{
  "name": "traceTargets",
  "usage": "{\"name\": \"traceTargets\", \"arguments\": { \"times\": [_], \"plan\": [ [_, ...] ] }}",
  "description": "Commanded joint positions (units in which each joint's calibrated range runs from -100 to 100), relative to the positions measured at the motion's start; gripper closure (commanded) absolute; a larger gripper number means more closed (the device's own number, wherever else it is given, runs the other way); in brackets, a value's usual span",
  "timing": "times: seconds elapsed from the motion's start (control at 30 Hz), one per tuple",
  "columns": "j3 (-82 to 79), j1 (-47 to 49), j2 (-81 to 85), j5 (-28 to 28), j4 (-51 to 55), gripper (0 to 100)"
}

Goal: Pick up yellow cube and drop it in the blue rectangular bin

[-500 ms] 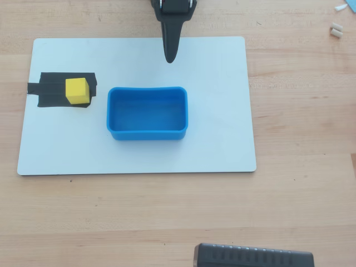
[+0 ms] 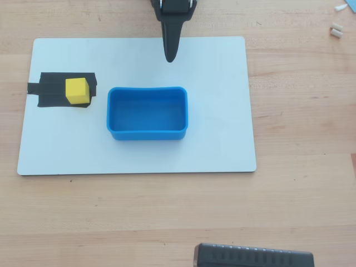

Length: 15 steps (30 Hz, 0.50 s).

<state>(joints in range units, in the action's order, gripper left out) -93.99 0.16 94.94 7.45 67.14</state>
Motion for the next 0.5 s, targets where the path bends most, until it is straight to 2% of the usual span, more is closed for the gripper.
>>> {"name": "traceTargets", "arguments": {
  "times": [0.0,0.17,0.3,0.47],
  "plan": [
    [4.8,0.1,0.4,0.4,1.2,100],
    [15.7,-1.0,-11.4,0.9,0.1,100],
    [28.7,-2.2,-24.4,1.4,3.1,100],
    [44.4,-7.1,-39.2,5.6,7.7,100]
  ]
}}
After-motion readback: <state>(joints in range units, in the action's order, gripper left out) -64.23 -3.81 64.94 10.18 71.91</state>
